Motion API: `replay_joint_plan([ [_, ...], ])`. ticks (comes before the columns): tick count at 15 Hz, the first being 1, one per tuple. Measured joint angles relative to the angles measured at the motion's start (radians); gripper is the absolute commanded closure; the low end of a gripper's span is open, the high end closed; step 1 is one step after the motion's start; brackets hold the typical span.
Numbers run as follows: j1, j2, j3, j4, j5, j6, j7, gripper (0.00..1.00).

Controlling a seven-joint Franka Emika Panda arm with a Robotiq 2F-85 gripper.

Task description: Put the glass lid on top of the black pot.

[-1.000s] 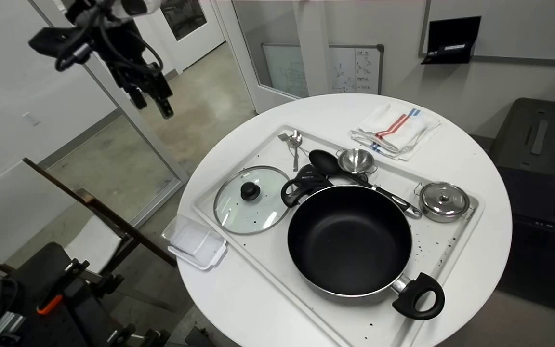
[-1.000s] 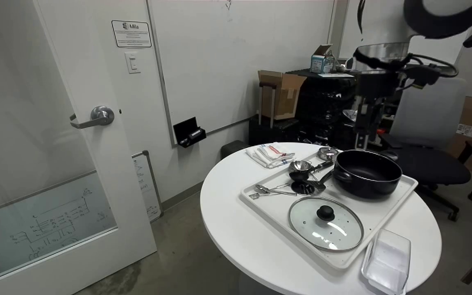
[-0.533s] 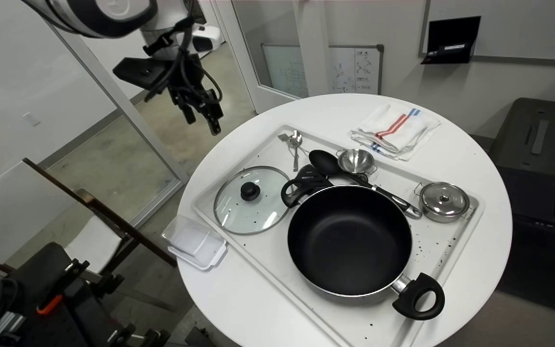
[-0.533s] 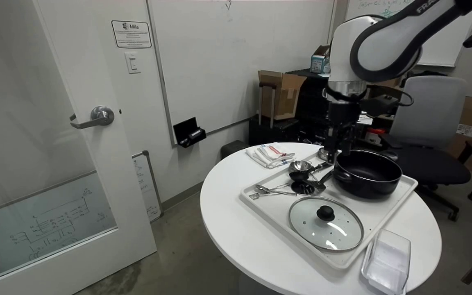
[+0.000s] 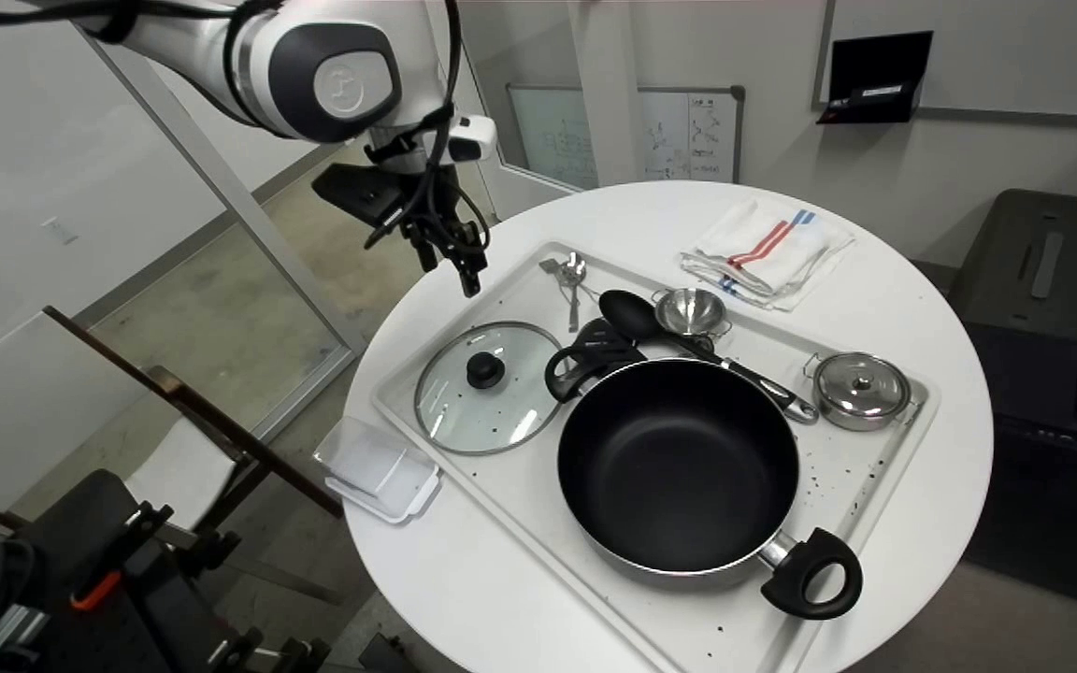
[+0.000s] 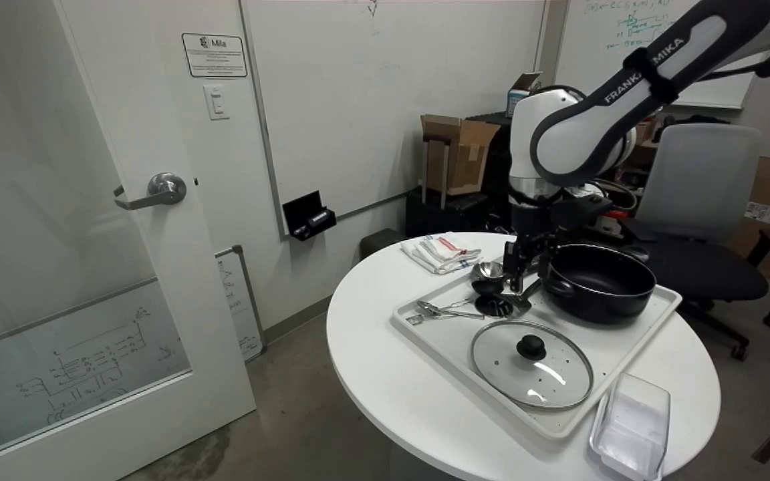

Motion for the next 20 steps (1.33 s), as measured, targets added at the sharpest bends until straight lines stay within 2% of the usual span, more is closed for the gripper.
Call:
replay_joint_plan([
  [8,-0.001,0.154,-0.021,0.077,0.000,0.009,0.017,0.00],
  [20,0.005,0.299,-0.024,0.172,-0.009,-0.004,0.016,0.00],
])
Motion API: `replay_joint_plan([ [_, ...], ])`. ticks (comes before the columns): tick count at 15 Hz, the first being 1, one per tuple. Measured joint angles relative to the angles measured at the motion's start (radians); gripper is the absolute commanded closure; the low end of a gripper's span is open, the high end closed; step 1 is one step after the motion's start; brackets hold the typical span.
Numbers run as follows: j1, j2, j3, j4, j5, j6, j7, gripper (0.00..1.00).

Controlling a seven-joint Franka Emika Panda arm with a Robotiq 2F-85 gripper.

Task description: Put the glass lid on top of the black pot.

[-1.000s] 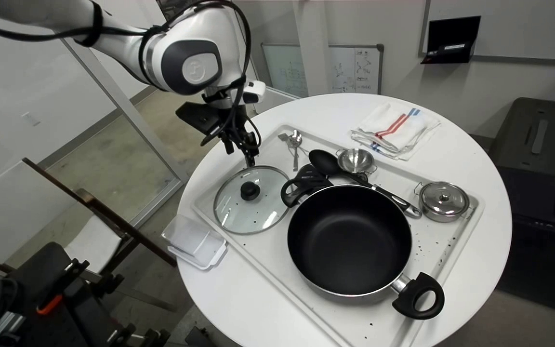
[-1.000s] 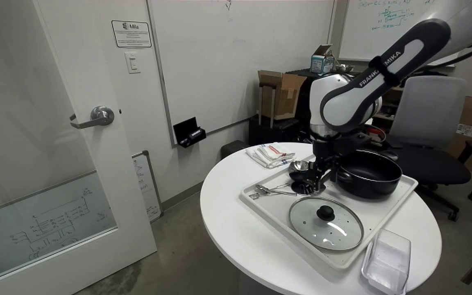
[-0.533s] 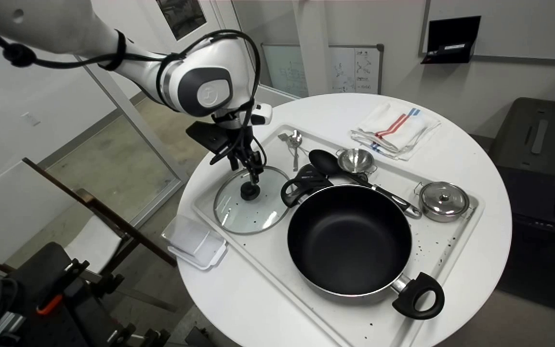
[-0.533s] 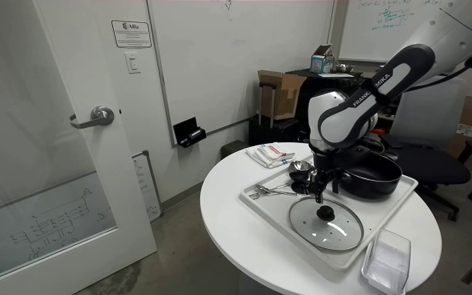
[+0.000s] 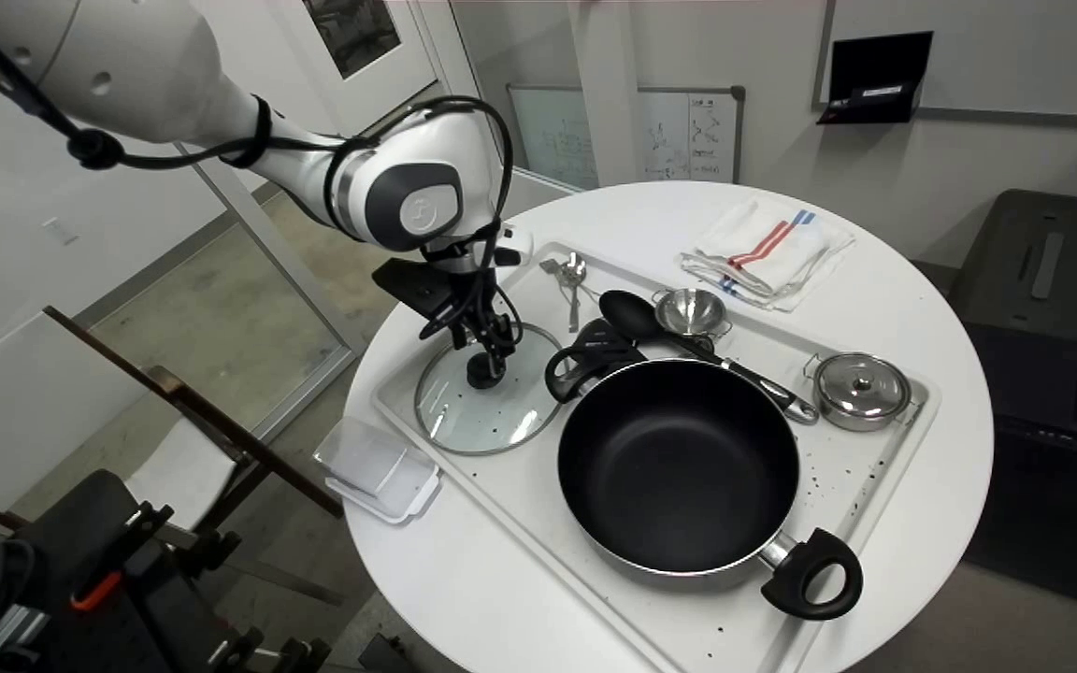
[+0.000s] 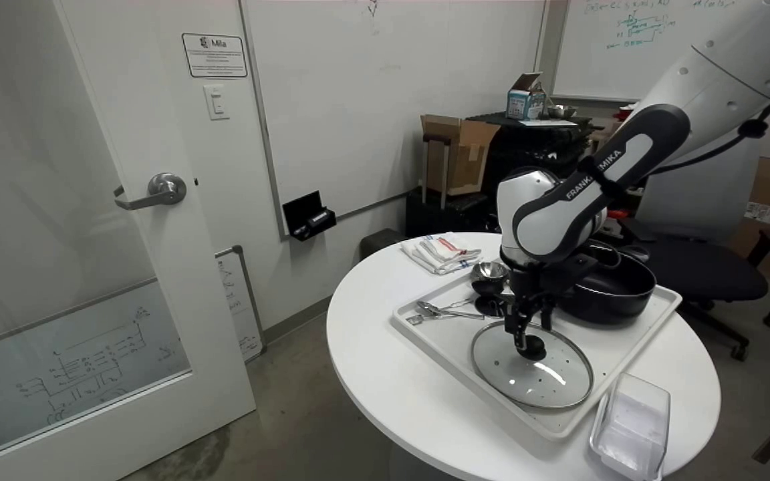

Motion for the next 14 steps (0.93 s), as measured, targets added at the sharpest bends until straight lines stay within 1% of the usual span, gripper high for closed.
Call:
replay_joint_plan([
  [2,0.000,0.020,0.000,0.021,-0.001,-0.013,0.000,0.00],
  [3,0.000,0.028,0.000,0.030,-0.001,-0.017,0.000,0.25],
  [4,0.000,0.036,0.000,0.041,-0.001,-0.023,0.000,0.28],
  [6,0.000,0.047,0.000,0.057,-0.002,-0.032,0.000,0.40],
  [10,0.000,0.056,0.000,0.078,-0.002,-0.038,-0.001,0.72],
  [11,0.000,0.057,0.000,0.081,-0.002,-0.038,-0.001,0.75],
  [14,0.000,0.059,0.000,0.088,-0.002,-0.043,-0.001,0.75],
])
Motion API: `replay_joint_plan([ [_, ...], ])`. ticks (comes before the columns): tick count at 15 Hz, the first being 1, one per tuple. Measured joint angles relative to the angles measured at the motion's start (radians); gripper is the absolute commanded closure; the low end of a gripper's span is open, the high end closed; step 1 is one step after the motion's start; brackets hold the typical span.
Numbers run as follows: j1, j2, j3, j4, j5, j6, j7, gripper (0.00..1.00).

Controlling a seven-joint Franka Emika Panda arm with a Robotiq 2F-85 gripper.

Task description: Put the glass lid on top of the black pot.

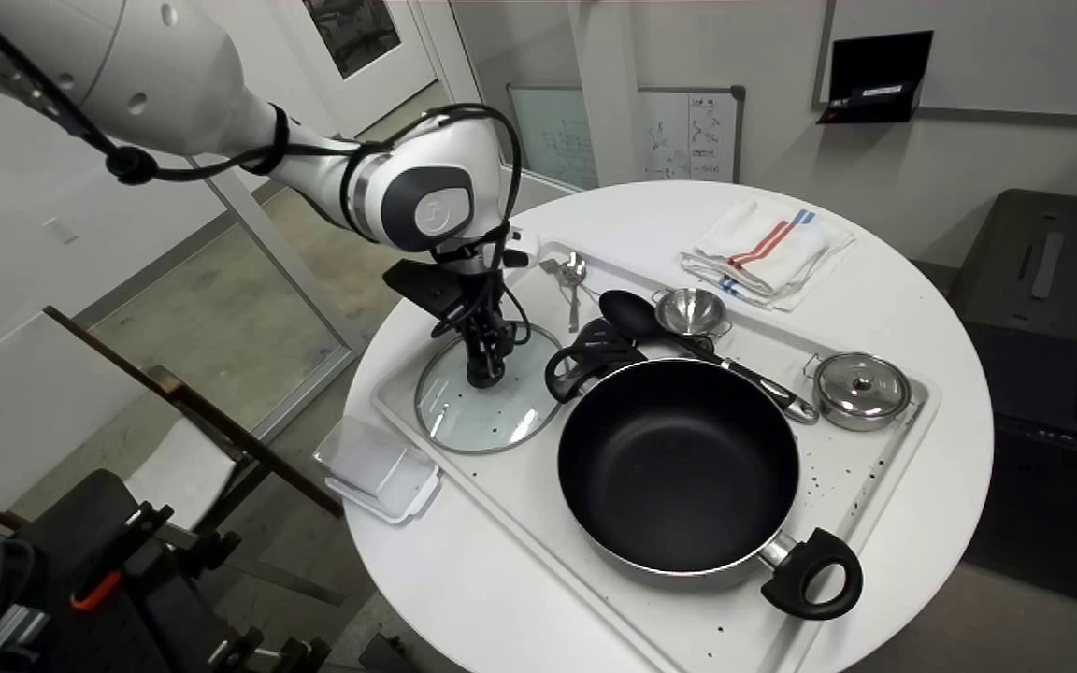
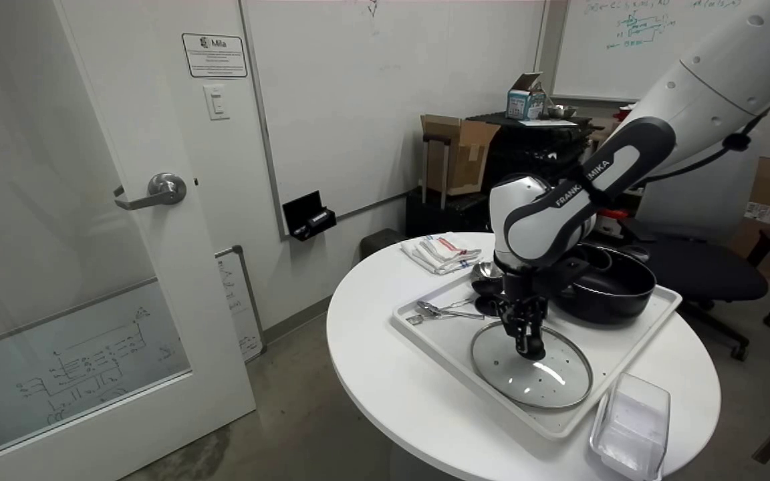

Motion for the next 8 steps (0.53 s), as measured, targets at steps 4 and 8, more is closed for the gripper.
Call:
replay_joint_plan([
  [4,0.002,-0.002,0.006,0.001,0.000,0.007,-0.007,0.75],
  [8,0.015,-0.062,0.020,-0.040,-0.005,0.026,-0.045,0.75],
])
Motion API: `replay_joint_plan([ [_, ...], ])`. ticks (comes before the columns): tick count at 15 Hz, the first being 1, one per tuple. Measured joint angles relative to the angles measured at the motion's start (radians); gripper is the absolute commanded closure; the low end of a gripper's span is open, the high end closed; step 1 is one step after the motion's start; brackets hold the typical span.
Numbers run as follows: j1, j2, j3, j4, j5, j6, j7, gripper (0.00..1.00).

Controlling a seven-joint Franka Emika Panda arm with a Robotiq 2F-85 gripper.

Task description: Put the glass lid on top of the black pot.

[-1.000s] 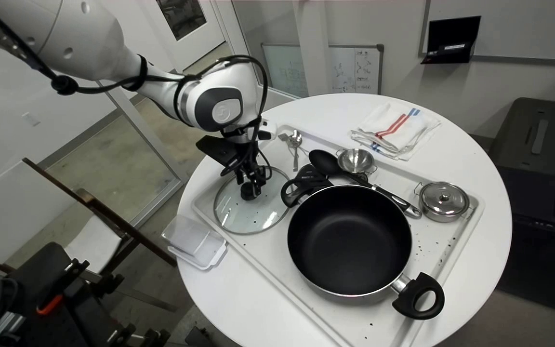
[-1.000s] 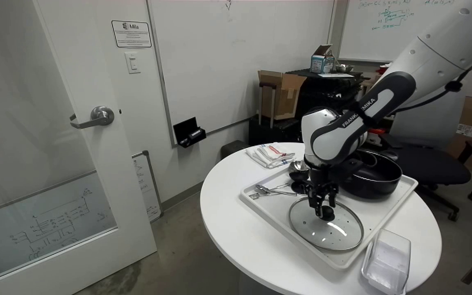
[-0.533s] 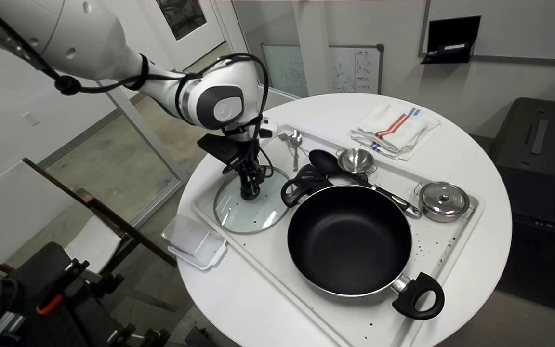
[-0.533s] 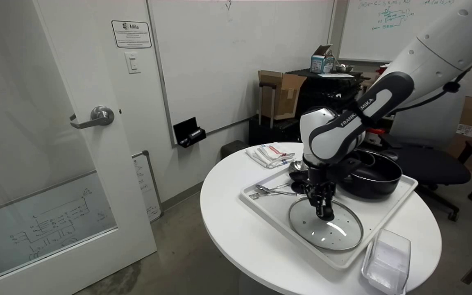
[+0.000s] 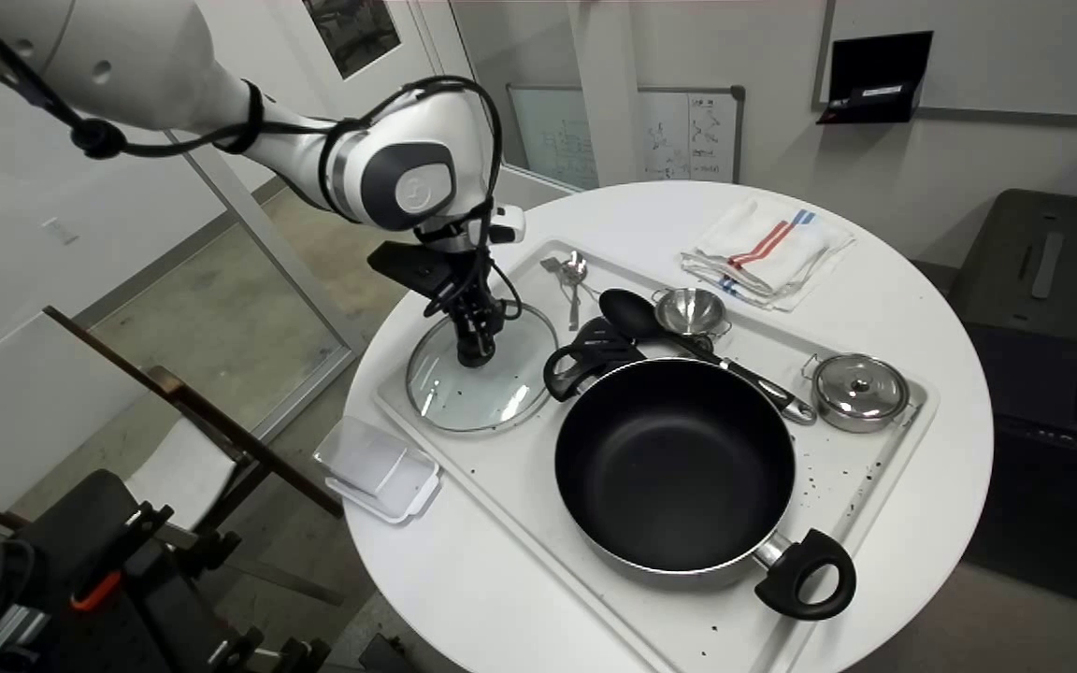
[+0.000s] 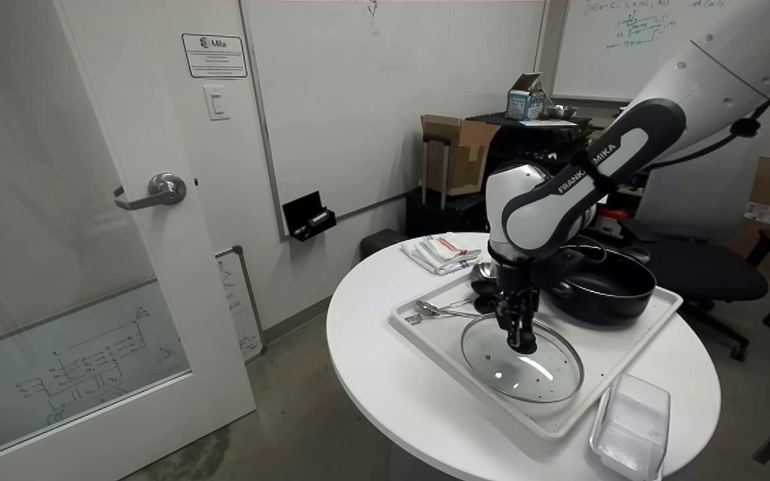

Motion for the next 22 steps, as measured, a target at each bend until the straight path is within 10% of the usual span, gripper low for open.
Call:
replay_joint_plan([
  [11,0.015,-0.328,0.047,-0.251,0.002,0.003,-0.040,0.75],
  [22,-0.120,-0.460,-0.013,-0.282,0.042,-0.113,-0.037,0.75],
])
